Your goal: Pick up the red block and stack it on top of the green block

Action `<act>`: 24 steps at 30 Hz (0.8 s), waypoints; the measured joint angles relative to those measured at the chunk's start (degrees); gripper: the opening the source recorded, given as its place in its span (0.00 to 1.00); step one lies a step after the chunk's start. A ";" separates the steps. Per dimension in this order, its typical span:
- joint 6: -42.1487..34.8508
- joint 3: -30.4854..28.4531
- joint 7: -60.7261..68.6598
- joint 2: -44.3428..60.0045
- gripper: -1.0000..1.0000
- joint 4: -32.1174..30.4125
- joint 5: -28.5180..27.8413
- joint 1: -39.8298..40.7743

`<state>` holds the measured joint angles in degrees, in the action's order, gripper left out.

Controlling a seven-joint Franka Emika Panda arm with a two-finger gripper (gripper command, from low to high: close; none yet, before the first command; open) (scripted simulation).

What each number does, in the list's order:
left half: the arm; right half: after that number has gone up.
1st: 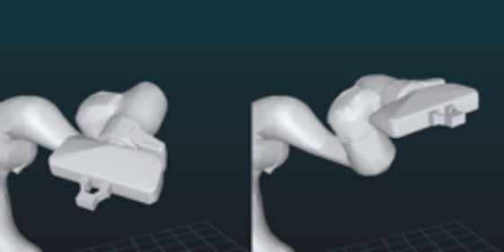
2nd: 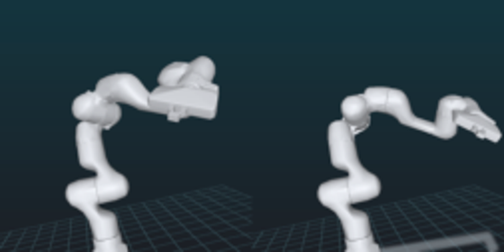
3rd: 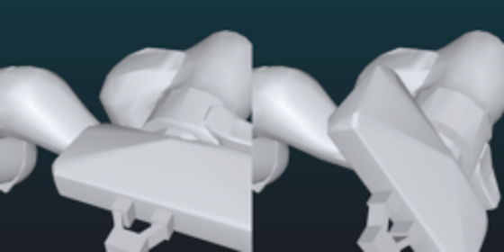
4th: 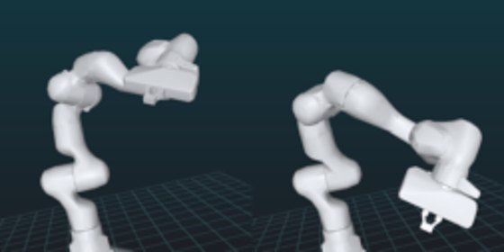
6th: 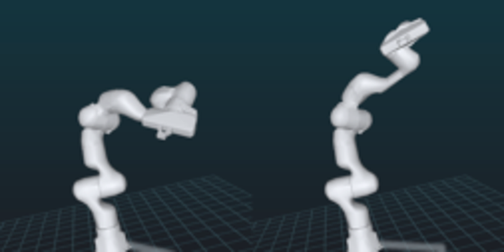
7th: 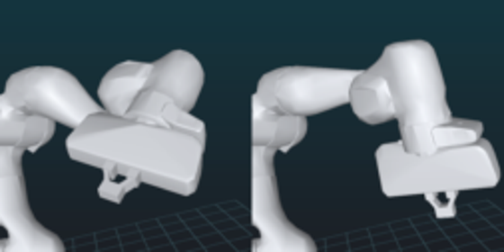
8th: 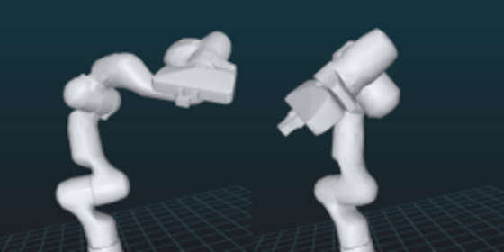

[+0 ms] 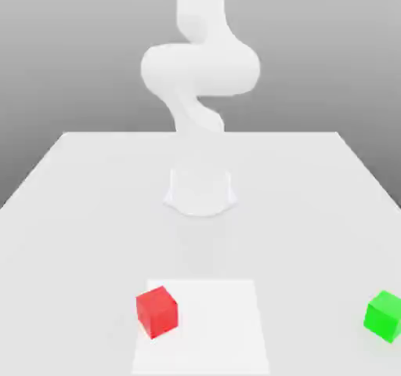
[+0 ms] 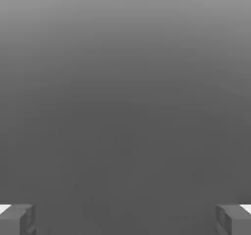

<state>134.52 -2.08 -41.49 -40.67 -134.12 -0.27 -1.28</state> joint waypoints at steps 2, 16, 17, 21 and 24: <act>2.32 -1.98 3.66 4.43 0.50 -1.99 -0.31 -1.24; 17.75 -11.89 30.90 33.61 0.50 -15.10 1.98 -5.47; 18.84 -12.17 32.95 35.70 0.50 -16.03 2.30 -5.35; 23.42 -12.30 40.44 44.04 0.50 -19.33 3.42 -4.08; 28.19 -10.17 44.19 50.30 0.50 -19.07 7.05 -2.64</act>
<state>162.71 -12.26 2.70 9.63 -153.18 6.78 -3.92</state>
